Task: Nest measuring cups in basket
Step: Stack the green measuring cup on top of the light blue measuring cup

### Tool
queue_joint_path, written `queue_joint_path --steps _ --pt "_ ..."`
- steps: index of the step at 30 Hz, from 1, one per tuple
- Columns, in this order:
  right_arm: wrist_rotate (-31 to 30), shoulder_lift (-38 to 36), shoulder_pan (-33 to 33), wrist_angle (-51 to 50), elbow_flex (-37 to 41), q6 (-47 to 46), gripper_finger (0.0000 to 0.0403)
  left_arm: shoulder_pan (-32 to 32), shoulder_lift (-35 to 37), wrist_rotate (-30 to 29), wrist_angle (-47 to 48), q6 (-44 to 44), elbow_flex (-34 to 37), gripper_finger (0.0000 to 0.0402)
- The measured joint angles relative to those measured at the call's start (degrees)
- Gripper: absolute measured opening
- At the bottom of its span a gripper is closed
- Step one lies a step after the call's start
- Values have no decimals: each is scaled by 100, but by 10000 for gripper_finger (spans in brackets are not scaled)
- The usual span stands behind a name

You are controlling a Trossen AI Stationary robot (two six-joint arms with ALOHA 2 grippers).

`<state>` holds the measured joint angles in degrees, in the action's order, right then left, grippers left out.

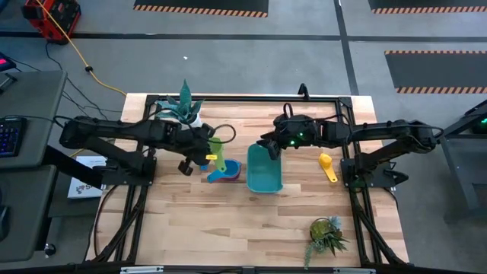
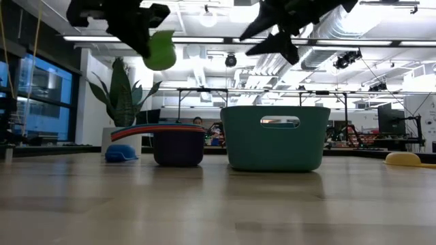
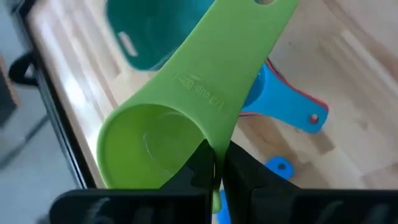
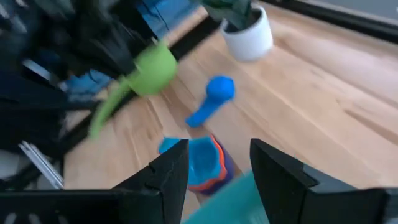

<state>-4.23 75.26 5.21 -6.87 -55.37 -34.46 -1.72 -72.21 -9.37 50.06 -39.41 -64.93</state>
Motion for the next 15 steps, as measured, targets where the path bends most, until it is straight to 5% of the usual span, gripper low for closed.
queue_joint_path --steps 9,15 --pt "15 0 4 190 0 149 163 0 -647 -64 -2 -2613 4 7" --pt "14 0 4 183 0 180 163 4 -1127 -792 -25 -3871 4 7"
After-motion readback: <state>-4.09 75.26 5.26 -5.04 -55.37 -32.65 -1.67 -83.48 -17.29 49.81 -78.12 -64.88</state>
